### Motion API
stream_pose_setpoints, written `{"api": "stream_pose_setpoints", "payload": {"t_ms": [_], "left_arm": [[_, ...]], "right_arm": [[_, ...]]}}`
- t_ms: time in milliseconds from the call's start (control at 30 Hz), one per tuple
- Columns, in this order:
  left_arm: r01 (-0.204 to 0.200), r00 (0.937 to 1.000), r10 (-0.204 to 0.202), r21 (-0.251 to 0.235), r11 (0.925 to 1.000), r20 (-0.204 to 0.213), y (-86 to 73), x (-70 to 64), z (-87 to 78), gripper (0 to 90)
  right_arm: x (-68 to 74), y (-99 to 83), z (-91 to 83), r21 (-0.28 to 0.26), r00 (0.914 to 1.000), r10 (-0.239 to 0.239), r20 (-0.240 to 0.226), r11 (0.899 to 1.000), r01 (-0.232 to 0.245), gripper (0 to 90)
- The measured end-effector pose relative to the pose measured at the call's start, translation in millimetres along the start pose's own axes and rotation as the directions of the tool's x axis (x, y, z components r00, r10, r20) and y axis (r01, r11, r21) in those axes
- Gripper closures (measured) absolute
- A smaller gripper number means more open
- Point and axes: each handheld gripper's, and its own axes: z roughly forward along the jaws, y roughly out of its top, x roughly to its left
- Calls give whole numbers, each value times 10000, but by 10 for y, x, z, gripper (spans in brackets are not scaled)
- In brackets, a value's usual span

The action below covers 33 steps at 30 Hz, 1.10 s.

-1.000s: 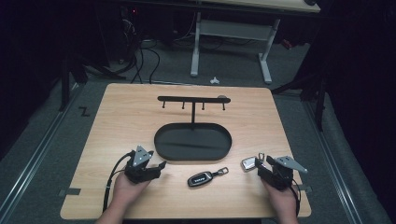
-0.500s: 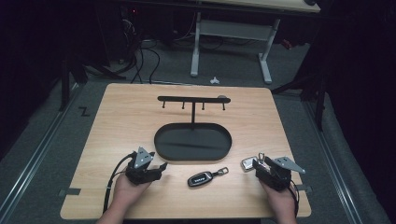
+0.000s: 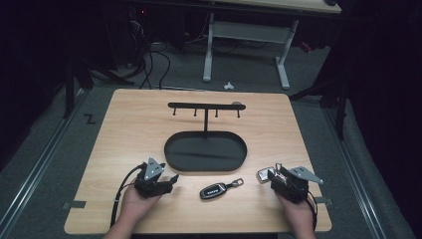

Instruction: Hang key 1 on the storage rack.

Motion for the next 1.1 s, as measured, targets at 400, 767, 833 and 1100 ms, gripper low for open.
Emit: {"api": "stream_pose_setpoints", "payload": {"t_ms": [400,767,833,1100], "left_arm": [[-41,10000,41,-1,10000,16,4,-3,4,344],[-62,10000,62,5,10000,18,5,-8,5,344],[-66,10000,66,3,10000,-5,5,-4,3,344],[-60,10000,60,-29,10000,1,10,-8,5,344]], "right_arm": [[-16,-8,1,52,10000,57,-35,10000,-57,444],[-13,-8,8,69,10000,31,-57,10000,-31,444],[-13,-7,9,60,10000,7,-56,10000,-7,444],[-16,-8,8,61,10000,36,-59,10000,-35,444]]}}
